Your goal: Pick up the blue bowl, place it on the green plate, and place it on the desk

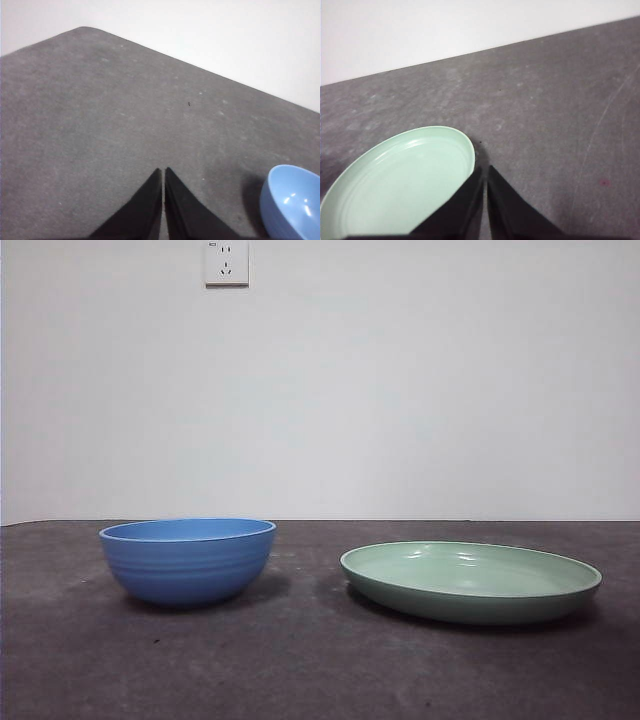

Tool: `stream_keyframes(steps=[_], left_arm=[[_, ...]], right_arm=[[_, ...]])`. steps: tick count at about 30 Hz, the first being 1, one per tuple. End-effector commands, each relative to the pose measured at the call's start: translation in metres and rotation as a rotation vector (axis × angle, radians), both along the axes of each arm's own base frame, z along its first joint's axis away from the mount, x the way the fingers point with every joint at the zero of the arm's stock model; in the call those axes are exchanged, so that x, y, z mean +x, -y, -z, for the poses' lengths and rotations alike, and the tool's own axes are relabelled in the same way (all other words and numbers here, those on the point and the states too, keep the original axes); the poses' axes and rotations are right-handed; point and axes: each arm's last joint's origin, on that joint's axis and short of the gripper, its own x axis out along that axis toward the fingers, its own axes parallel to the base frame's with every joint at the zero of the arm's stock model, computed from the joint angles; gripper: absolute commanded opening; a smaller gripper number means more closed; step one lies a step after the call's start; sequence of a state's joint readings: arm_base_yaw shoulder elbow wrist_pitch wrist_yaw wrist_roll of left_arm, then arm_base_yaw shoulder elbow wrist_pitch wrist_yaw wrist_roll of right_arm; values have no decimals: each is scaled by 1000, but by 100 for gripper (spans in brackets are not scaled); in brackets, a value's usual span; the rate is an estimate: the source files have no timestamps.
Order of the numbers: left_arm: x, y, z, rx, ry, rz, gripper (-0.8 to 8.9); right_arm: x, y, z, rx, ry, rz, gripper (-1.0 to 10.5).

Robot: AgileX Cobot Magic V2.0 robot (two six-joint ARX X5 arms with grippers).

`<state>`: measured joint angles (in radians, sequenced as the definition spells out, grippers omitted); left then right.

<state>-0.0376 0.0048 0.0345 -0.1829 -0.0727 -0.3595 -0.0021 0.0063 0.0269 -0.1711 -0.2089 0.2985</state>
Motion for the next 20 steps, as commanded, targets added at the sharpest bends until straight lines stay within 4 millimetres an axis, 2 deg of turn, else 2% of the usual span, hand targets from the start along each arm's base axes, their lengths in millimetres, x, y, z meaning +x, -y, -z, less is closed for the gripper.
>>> stream_keyframes(steps=[1,10,14,20], left_arm=[[-2,0,-12,-36,33,2,10],[-16,1,-66,-57,94,53,10],[-19,2,-90,-13,55,98,10],[-13,7,-116,53,-73,278,10]], right_arm=[[-3,0,-17,34,52,6,8],[-13,0,-61,34,145,6,8],[-16,0,-85,29,129,1,8],[-13,-3,-122,-29,19,-96,8]])
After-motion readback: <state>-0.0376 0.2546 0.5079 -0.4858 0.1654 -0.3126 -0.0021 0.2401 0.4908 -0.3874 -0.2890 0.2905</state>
